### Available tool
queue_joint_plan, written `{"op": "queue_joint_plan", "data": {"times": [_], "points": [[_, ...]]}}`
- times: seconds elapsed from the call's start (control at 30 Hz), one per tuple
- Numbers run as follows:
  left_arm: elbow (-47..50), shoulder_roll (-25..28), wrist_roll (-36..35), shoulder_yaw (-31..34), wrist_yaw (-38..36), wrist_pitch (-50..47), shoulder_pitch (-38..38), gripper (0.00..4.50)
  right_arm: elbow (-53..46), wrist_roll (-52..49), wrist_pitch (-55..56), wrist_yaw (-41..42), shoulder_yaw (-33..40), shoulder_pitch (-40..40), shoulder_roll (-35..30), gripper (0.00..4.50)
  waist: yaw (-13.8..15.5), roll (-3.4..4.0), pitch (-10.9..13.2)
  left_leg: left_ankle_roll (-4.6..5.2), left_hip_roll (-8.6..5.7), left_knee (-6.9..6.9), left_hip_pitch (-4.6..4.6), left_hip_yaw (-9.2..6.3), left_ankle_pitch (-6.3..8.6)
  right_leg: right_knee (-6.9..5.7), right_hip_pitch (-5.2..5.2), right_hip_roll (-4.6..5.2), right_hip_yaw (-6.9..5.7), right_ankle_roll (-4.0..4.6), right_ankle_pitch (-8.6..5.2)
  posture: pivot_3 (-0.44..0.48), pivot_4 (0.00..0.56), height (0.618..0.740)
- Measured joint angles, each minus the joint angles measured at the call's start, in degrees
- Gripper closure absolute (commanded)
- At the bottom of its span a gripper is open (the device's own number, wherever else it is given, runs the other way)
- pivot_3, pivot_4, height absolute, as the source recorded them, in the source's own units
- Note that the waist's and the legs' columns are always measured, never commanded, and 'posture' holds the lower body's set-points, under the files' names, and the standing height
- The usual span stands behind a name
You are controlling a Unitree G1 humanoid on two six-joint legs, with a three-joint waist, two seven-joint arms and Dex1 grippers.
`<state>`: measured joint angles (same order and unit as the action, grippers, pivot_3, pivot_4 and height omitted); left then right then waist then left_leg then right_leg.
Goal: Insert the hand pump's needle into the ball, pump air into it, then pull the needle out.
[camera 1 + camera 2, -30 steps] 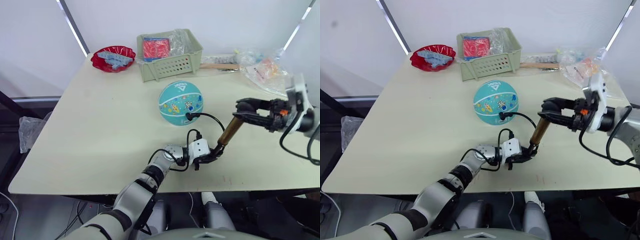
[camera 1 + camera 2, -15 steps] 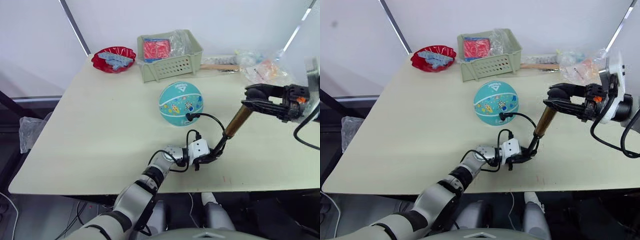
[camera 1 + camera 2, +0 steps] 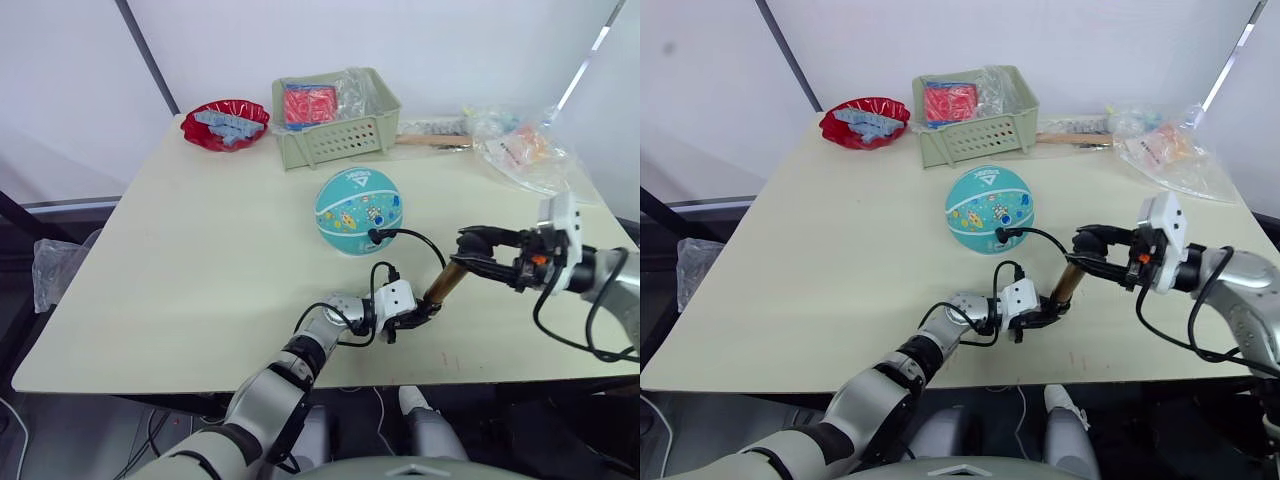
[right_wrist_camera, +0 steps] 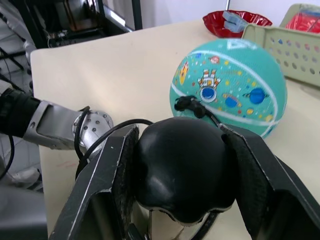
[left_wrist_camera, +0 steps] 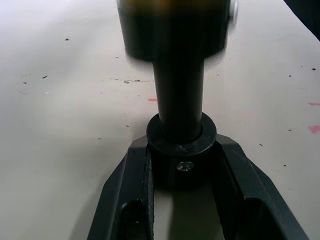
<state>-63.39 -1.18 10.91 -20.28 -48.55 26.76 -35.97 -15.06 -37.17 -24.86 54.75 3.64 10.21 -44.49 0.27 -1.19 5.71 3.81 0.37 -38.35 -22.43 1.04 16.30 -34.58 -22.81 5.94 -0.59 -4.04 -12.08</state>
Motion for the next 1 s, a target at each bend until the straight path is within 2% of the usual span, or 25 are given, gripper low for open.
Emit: {"op": "queue_joint_plan", "data": {"times": [0.13,0.37,0.67,1.0], "points": [[0.0,0.05,-0.01,0.05,0.0,0.0,0.15,3.38,1.44,3.25,3.09,-0.31,-2.82,-1.11,3.02,2.43,-0.04,0.09,-0.11,0.0,0.0,0.02,0.01,0.0,0.0,0.0,0.0,0.0,0.01,0.01,0.0,0.0,0.15,0.738],[0.0,0.06,-0.01,0.08,0.0,-0.01,0.16,3.38,1.84,2.59,2.19,-0.36,-1.66,0.17,4.5,2.43,-0.1,0.09,-0.17,0.0,0.01,0.04,0.02,-0.04,0.0,0.0,0.01,-0.01,-0.03,0.04,-0.02,0.0,0.15,0.738],[0.18,-0.7,-0.37,0.16,-0.29,0.13,-0.17,3.38,1.7,-4.3,-6.64,-0.09,2.78,4.55,1.11,2.43,0.53,0.64,0.29,0.0,-0.03,0.02,-0.28,-0.03,0.0,0.05,-0.22,0.03,-0.04,0.03,-0.02,0.0,0.15,0.738],[0.37,-0.85,-0.4,0.6,-0.38,0.2,-0.35,3.38,0.43,-13.51,-14.02,-1.37,8.99,11.63,-2.23,2.43,0.57,0.79,0.79,0.01,-0.07,-0.04,-0.32,-0.03,-0.01,0.05,-0.21,0.03,-0.06,0.02,-0.01,0.0,0.15,0.738]]}}
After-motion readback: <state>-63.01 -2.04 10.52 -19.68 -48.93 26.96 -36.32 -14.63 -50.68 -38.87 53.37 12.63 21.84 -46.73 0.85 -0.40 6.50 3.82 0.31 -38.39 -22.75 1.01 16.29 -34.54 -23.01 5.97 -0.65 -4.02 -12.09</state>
